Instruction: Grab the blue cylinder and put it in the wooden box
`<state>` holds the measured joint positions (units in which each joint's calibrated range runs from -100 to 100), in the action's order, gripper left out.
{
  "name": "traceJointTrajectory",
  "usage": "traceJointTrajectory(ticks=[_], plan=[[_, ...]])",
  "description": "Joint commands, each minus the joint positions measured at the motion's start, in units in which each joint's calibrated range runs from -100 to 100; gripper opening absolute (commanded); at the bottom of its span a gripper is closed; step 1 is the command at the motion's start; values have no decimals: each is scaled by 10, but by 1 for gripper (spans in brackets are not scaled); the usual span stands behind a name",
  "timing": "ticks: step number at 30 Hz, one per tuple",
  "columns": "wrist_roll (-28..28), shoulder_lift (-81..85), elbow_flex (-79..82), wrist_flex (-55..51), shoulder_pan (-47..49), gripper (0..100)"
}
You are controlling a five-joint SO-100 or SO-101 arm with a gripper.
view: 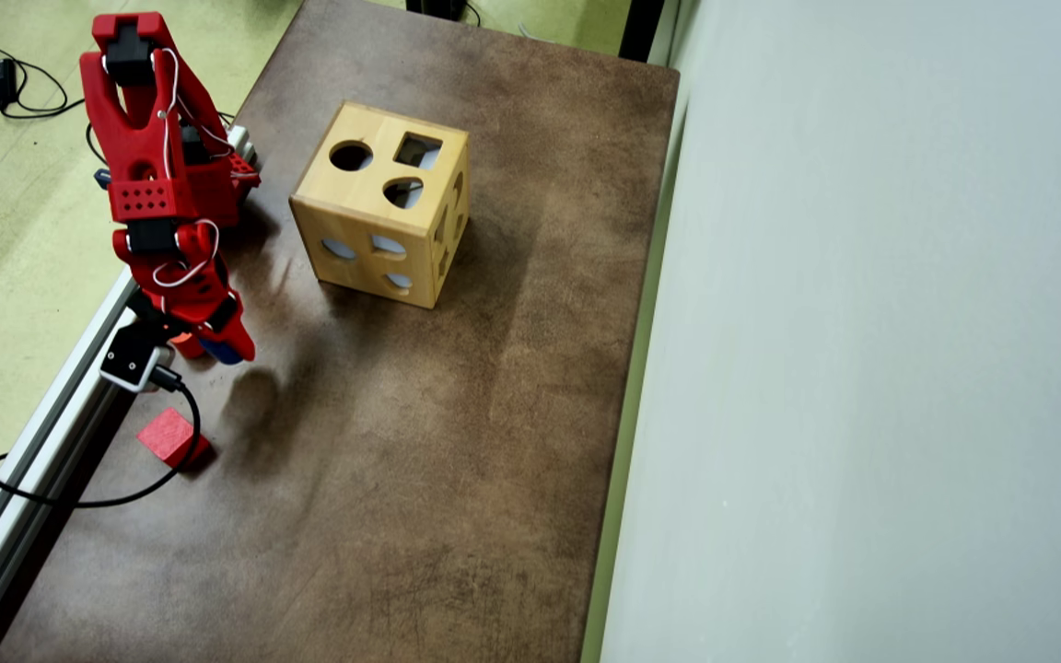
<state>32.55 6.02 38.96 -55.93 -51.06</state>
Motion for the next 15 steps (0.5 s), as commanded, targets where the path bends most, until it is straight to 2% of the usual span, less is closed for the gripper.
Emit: traceJointTrajectory(ticks=[1, 9, 15], plan=[[-1, 73, -11, -43, 3, 13], [-4, 197, -18, -150, 64, 13], [-40, 294, -20, -195, 109, 13]])
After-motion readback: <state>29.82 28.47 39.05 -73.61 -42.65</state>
